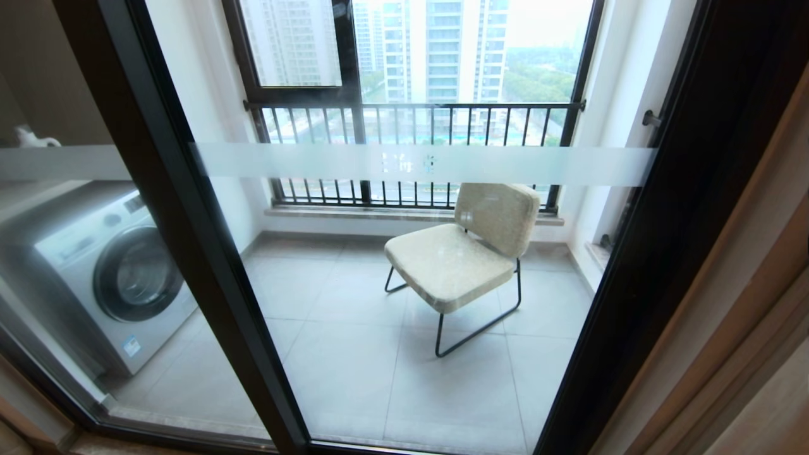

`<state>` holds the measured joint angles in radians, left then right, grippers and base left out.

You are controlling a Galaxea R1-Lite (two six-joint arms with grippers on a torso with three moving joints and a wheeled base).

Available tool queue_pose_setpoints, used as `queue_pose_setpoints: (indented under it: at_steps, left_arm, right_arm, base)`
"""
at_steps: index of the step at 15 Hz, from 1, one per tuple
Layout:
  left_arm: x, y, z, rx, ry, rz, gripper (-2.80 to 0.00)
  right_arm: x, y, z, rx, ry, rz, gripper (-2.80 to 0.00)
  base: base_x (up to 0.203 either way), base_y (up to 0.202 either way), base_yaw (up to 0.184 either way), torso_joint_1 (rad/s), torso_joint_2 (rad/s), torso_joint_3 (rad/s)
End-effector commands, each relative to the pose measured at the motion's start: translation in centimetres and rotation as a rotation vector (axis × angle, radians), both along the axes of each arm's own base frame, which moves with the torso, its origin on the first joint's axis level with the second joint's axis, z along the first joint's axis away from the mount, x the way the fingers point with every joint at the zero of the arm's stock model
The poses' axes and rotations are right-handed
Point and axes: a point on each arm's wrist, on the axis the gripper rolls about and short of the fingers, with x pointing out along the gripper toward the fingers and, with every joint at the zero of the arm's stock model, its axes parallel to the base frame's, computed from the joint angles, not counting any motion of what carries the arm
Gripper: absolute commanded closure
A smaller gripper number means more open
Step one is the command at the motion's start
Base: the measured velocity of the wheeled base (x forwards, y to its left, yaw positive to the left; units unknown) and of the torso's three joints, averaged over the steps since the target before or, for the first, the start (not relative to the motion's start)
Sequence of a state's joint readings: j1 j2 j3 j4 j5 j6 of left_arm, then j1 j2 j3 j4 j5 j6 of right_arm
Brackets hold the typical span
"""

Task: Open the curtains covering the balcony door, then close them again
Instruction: Pull the inner curtains open on both sides

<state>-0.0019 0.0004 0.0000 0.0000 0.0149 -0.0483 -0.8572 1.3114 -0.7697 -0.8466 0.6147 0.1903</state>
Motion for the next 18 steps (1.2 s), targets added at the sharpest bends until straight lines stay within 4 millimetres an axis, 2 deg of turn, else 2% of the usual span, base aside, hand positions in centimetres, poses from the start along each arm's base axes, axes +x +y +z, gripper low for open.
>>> queue_pose_setpoints:
  at_steps: [1, 9, 18]
  left_arm:
    - [0.0, 0.0, 0.0, -0.001, 0.000, 0.001, 0.00]
    - [0.0, 0.0, 0.0, -0.001, 0.000, 0.001, 0.00]
    - [0.0, 0.0, 0.0, -0.001, 0.000, 0.001, 0.00]
  right_arm:
    - [-0.7, 0.9, 0.3, -0.019, -0.017, 0.005, -2.80]
    - [-3.0, 3.5, -0.6, -0.027, -0.026, -0.001, -2.80]
    - [-7.2, 8.2, -2.9, -0.057, -0.064, -0.038, -2.80]
  base:
    - [0.000, 0.000, 0.000, 0.000, 0.00, 0.000]
    - [0.000, 0.000, 0.000, 0.000, 0.00, 0.000]
    - [0.000, 0.000, 0.000, 0.000, 0.00, 0.000]
